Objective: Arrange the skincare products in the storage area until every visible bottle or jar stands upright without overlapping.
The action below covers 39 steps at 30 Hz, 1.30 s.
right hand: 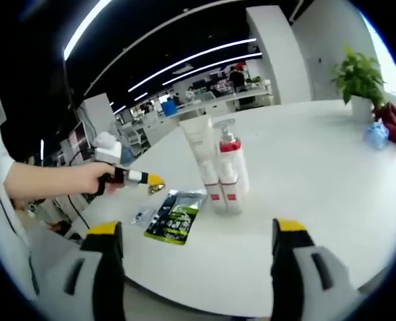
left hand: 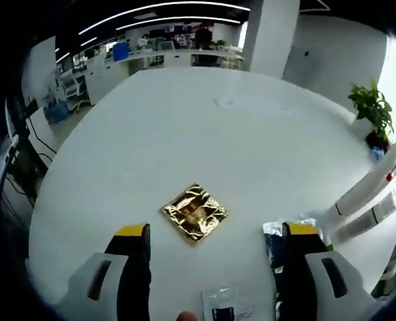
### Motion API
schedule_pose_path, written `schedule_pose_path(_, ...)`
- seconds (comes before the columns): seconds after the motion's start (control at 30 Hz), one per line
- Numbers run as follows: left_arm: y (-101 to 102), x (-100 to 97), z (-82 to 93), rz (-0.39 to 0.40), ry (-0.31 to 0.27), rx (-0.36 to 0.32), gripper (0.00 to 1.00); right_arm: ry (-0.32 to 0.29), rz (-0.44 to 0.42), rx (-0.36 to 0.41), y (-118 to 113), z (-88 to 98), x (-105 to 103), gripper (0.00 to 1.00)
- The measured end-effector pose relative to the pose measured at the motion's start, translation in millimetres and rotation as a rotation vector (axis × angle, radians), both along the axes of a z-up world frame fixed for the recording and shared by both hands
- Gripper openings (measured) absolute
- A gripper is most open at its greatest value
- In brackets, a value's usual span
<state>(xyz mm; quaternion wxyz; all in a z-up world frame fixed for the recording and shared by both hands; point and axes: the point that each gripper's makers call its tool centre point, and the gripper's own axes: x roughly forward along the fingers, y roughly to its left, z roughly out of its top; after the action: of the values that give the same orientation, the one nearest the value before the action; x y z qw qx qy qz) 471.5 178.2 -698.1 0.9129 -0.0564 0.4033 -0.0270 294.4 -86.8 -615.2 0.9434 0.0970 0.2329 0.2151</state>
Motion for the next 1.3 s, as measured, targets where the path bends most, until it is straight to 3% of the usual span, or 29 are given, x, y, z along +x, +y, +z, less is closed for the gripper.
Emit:
schedule_pose_path(0.43, 16, 19.6, -28.3, 0.135, 0.077, 0.089, 0.72, -0.003, -0.042, 0.02, -7, 0.5, 3, 0.92)
schedule_pose_path(0.7, 22, 21.9, -36.3, 0.212, 0.106, 0.117, 0.66, -0.002, -0.059, 0.027, -10, -0.1, 4, 0.92)
schedule_pose_path(1.1, 21, 18.7, -37.1, 0.262, 0.089, 0.1, 0.63, 0.001, -0.067, 0.032, -12, -1.2, 5, 0.92)
schedule_pose_path(1.3, 27, 17.4, -36.1, 0.264, 0.08, 0.1, 0.5, 0.0, -0.068, 0.032, -12, -1.0, 5, 0.92)
